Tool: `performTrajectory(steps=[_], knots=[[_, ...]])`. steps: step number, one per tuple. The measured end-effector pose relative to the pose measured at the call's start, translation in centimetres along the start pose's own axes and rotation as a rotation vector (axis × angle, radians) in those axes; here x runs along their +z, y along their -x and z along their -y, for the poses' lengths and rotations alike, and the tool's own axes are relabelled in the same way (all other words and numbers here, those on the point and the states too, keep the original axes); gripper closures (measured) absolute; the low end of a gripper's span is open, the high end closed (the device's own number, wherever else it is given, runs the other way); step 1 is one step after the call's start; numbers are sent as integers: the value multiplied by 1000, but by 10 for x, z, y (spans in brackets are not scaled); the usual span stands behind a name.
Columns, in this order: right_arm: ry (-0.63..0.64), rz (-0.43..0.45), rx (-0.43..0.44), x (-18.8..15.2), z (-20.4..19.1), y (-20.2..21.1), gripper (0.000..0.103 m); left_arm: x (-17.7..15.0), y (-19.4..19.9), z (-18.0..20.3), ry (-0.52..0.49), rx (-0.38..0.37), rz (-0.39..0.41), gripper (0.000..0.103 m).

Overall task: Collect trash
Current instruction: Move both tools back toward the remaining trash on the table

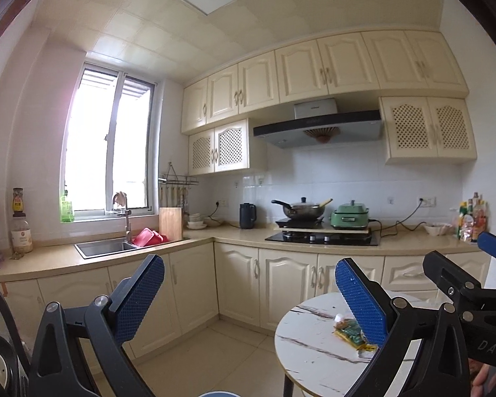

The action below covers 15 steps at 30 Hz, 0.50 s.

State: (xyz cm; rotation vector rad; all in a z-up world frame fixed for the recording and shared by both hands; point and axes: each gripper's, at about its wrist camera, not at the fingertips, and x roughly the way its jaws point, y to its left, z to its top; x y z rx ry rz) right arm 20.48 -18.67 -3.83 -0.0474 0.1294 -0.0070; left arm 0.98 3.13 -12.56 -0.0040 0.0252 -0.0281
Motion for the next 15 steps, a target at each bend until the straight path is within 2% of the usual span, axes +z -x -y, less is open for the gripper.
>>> performTrajectory(steps=[5,8,15], knots=[[-12,-2,-23,-1,12,0,0,4,-14,2,-12,-22,-3,1],[-17,-13,-39,-4,19,-4,0,7,-31,4,-15,-61,-18,1],[-50,-108,-103,-29,59,-41,0,-10,-106,20,-5,-137,-172,1]])
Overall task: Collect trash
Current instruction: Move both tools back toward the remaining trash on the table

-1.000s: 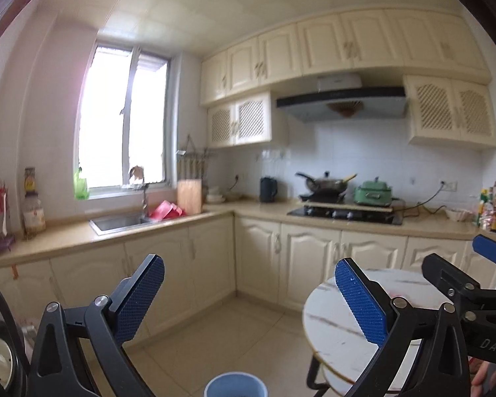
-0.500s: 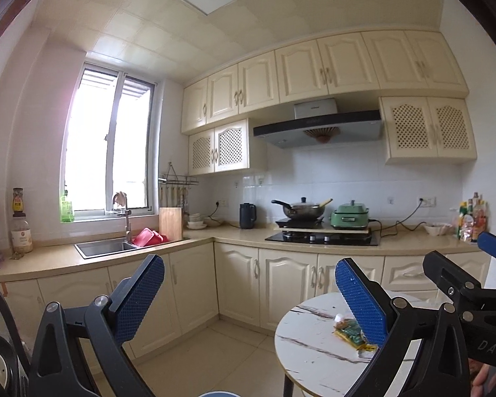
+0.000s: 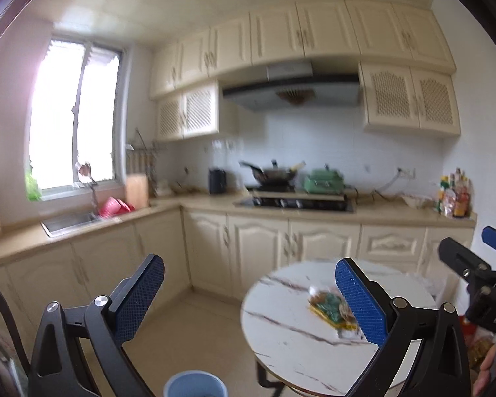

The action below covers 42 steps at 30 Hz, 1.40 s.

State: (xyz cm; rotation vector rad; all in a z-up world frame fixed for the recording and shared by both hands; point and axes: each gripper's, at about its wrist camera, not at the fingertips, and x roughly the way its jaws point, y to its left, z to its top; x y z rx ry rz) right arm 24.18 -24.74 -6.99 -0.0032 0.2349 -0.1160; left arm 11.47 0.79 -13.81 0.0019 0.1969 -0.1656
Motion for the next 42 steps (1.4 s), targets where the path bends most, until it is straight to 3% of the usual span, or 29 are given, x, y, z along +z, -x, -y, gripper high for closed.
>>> performTrajectory(steps=[6,10,19,27,29,31,38,42], knots=[[-60,-164,-84,-41,55,-64,0,-22,-85,3,28,-40,-213,1],[-91,-279,-88,-72,83,-112,0,-25,-129,4,33,-31,-302,1],[-119,-542,15,-137,98,-243,0,-7,-208,3,-2,6,-405,1],[-93,-623,97,-163,76,-309,0,-17,-256,9,-18,11,-453,1],[-91,-640,122,-166,75,-318,10,-20,-265,11,-24,6,-462,1],[-117,-652,141,-171,80,-321,38,-22,-270,13,-26,-1,-469,1],[-217,-648,195,-179,110,-310,59,-29,-278,24,-46,-23,-486,1],[-280,-625,237,-180,128,-301,78,-30,-280,34,-65,-38,-486,1]])
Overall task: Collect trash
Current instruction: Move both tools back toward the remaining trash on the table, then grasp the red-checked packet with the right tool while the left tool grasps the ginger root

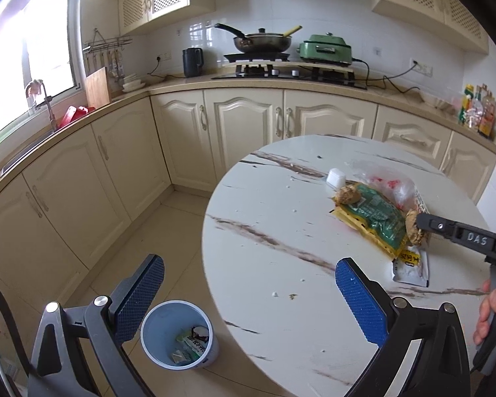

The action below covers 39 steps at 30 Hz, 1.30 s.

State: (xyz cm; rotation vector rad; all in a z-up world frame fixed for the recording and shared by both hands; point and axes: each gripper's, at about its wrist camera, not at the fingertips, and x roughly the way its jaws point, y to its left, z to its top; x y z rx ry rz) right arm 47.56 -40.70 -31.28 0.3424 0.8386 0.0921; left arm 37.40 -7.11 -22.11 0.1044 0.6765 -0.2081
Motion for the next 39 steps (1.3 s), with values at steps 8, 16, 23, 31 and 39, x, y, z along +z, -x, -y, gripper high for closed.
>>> performTrajectory(steps=[8,16,23,31,39], knots=[[-51,33,67,-4,25,19,93,6,-17,28,-46,-43,-27,1],[-63,33,-20,-14,46,36,76,10,-31,48,-62,-62,-49,1],[-16,-6,-62,-6,57,25,70,12,-39,74,-80,-111,-71,1],[229,-80,-243,4,38,8,17,14,-40,101,-127,-121,-65,1],[298,-183,-189,10,38,-22,20,17,-48,111,-120,-130,-86,1]])
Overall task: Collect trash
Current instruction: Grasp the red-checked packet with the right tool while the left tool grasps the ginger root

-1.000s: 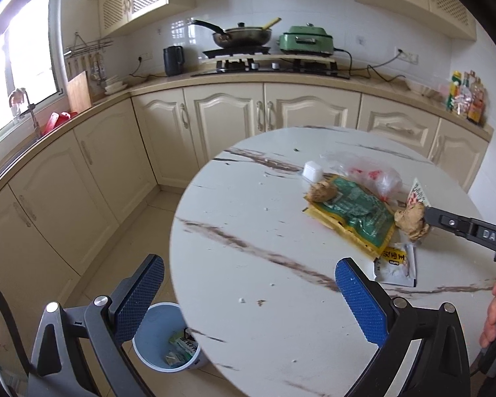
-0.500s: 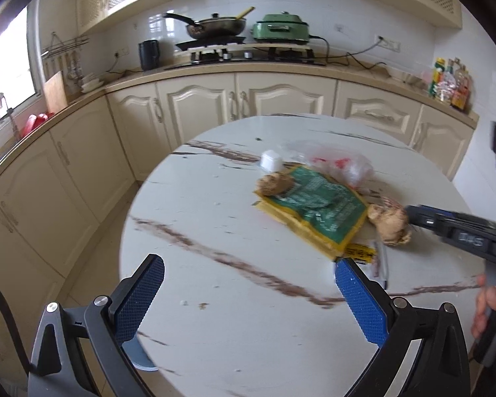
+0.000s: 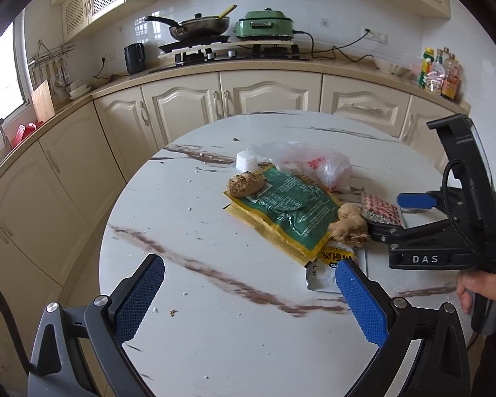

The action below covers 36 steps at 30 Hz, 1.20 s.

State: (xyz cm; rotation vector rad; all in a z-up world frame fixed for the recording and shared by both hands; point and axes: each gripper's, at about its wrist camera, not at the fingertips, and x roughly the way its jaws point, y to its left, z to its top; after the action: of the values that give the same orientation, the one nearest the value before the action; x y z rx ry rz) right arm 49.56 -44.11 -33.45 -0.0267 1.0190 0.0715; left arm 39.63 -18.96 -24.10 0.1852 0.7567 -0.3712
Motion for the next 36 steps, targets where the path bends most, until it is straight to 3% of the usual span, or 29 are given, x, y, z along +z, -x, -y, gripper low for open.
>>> performTrajectory(steps=[2,3,6,8,9,16,17,18,23,25,27,30,36], knots=[[-3,3,9,1,0,1,36,3,-2,2,4,-20,-3,1],[-6,9,23,1,1,4,57,5,-4,6,3,-36,-5,1],[-10,12,41,-1,5,7,65,13,-11,18,2,-83,-6,1],[-28,28,65,-5,9,10,78,18,-17,29,-9,-122,-10,1],[-37,32,75,-6,11,11,90,21,-20,34,-19,-135,-14,1],[-140,90,88,-28,41,25,97,30,-59,76,-123,-142,-76,5],[-153,90,95,-31,45,26,97,31,-66,80,-134,-139,-89,9],[-163,102,98,-33,48,29,97,32,-71,83,-141,-136,-102,21],[-191,124,123,-40,55,36,97,38,-92,98,-182,-100,-110,30],[-197,130,130,-40,55,37,97,38,-93,104,-204,-66,-99,49],[-198,141,125,-42,52,38,97,38,-92,108,-219,-92,-99,62],[-197,157,122,-43,50,41,97,38,-91,105,-201,-134,-91,69],[-213,212,115,-45,52,62,99,39,-72,77,-93,-248,-61,70]])
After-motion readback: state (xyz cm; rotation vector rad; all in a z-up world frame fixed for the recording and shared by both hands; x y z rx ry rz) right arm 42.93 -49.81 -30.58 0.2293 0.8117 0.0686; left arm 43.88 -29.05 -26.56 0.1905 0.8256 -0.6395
